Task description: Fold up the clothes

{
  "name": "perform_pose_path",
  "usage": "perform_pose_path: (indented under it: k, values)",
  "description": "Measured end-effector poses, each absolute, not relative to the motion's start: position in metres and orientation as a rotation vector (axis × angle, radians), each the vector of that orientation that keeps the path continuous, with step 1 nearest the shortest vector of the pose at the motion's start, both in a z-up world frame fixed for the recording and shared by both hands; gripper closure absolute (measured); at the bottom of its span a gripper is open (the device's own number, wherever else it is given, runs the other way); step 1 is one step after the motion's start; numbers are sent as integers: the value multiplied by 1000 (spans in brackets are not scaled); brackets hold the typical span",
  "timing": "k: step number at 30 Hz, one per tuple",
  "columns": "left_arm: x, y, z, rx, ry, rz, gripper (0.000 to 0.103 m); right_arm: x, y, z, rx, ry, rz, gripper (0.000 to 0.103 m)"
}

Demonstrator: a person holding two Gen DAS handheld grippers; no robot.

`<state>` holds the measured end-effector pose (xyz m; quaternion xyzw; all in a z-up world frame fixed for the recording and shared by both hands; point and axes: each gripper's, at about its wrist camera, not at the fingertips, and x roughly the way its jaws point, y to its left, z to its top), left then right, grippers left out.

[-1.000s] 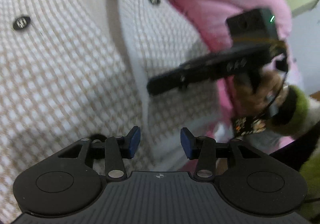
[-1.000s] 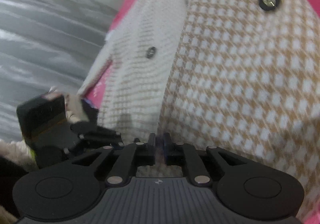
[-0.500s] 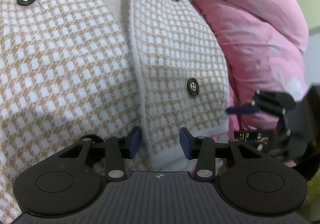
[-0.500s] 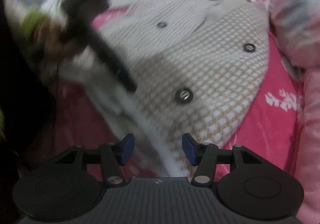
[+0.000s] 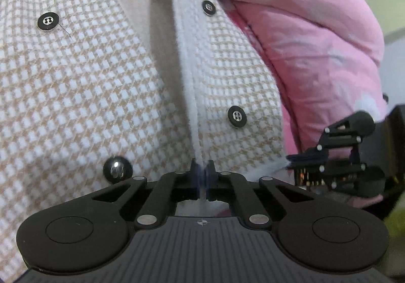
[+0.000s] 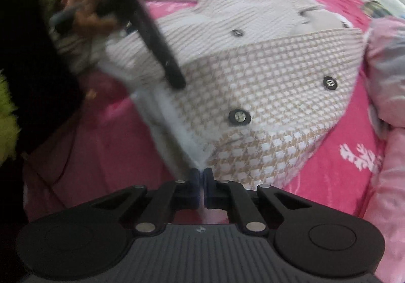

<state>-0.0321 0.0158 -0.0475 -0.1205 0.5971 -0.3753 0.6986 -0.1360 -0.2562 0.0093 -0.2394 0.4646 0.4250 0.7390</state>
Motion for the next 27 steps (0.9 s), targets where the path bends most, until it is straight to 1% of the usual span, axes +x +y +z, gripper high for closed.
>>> perform_pose_path:
  k: [3, 6, 8, 10, 11, 12, 13, 14, 15, 16, 17, 18, 19, 21, 24, 27]
  values:
    - [-41, 11, -50, -208, 1340, -857, 101, -134, -256, -7, -544, 1060, 953, 99]
    - [-45, 1, -70, -143, 1357, -825, 101, -128, -254, -31, -542, 1109, 954, 99]
    - [-46, -5, -79, -94, 1351, -815, 101, -120, -252, -48, -532, 1171, 941, 95]
    - [-46, -9, -77, -55, 1333, -832, 101, -110, -254, -44, -506, 1213, 956, 94]
    - [-47, -10, -73, -28, 1319, -844, 100, -104, -257, -37, -478, 1217, 964, 89]
    - [-48, -12, -70, 0, 1305, -855, 99, -96, -262, -24, -431, 1204, 972, 77]
    - [-48, -12, -66, 25, 1292, -866, 99, -86, -268, -10, -370, 1176, 969, 60]
    - [-49, -7, -63, 33, 1284, -877, 95, -73, -276, 6, -292, 1134, 952, 52]
    - [-47, -3, -58, 28, 1269, -880, 92, -58, -284, 17, -220, 1098, 922, 40]
    - [-46, 1, -53, 23, 1255, -883, 86, -41, -293, 25, -144, 1061, 877, 33]
    - [-42, 5, -48, 6, 1240, -878, 83, -24, -301, 34, -70, 1024, 832, 29]
    - [-38, 9, -44, -19, 1227, -868, 82, -7, -308, 40, -3, 992, 784, 23]
    - [-33, 13, -40, -44, 1215, -857, 81, 13, -312, 39, 56, 970, 728, 20]
    - [-24, 21, -32, -89, 1181, -829, 80, 52, -319, 27, 161, 963, 604, 19]
    - [-8, 16, -29, -155, 1138, -779, 78, 104, -329, -8, 340, 1009, 466, 19]
    - [4, 14, -33, -230, 1145, -753, 77, 138, -340, -48, 511, 1034, 398, 19]
